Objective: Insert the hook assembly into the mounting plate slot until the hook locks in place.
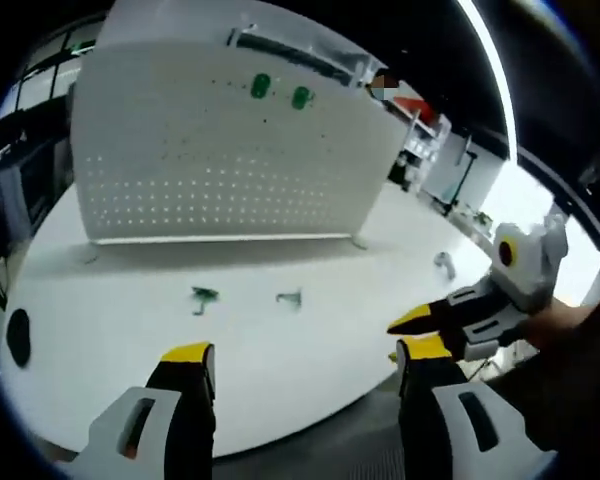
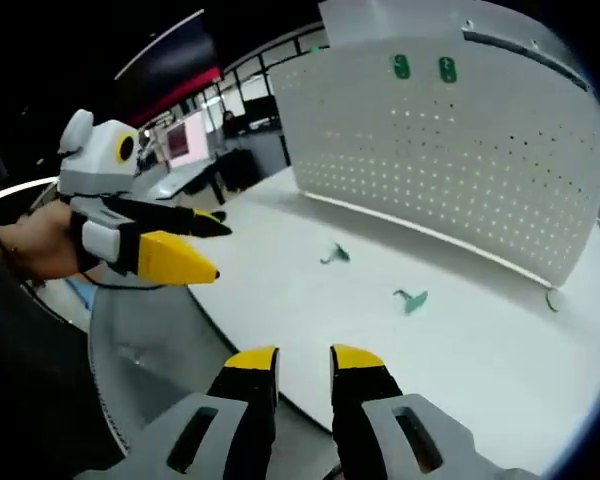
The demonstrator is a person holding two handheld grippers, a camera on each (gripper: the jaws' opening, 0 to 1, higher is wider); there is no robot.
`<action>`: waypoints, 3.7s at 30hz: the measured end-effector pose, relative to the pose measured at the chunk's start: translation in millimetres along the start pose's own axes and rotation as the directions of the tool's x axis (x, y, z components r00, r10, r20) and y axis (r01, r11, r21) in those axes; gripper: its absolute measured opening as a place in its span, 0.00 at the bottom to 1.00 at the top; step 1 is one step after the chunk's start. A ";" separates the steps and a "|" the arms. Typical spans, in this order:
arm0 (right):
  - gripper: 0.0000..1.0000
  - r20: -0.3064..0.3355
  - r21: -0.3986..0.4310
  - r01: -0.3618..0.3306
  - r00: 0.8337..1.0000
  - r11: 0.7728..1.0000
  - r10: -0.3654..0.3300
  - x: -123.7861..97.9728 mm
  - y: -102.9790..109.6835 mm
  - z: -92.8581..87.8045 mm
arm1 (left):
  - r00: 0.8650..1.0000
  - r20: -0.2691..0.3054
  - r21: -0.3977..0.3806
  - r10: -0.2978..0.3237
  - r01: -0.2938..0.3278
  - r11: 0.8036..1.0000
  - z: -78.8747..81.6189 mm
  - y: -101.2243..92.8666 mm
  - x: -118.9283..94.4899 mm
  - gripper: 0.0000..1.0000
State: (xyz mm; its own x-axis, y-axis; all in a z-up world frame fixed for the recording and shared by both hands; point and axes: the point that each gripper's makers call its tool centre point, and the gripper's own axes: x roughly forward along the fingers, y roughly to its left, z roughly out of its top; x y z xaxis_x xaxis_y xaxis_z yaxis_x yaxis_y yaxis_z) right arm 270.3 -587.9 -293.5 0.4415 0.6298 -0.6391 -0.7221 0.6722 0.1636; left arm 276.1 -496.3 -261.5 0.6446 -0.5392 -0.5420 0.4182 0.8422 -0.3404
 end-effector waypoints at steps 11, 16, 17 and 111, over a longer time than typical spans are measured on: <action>0.19 -0.041 -0.125 -0.053 0.998 0.991 0.048 55.0 -17.3 23.4 | 0.999 0.025 -0.053 0.028 -0.026 0.998 7.0 19.3 -7.5 0.79; 0.19 -0.055 -0.169 -0.066 0.997 0.983 0.057 83.3 -27.2 31.0 | 0.999 0.021 -0.050 0.050 -0.049 0.998 8.4 30.3 -11.9 0.82; 0.18 -0.069 -0.183 -0.072 0.996 0.980 0.060 90.3 -29.3 31.6 | 0.998 0.020 -0.054 0.052 -0.051 0.997 8.8 32.5 -12.3 0.83; 0.00 0.038 -0.217 0.002 0.999 0.976 0.006 131.5 -81.4 127.8 | 0.983 0.177 -0.274 0.041 0.009 0.962 63.6 49.4 -20.5 0.80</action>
State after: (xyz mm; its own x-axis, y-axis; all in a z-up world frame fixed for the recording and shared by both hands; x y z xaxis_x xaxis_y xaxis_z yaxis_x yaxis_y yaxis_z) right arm 455.3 -510.0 -294.8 0.4567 0.6482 -0.6093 -0.8194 0.5732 -0.0044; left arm 324.2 -444.1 -218.3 0.7645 -0.4967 -0.4108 0.2327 0.8070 -0.5428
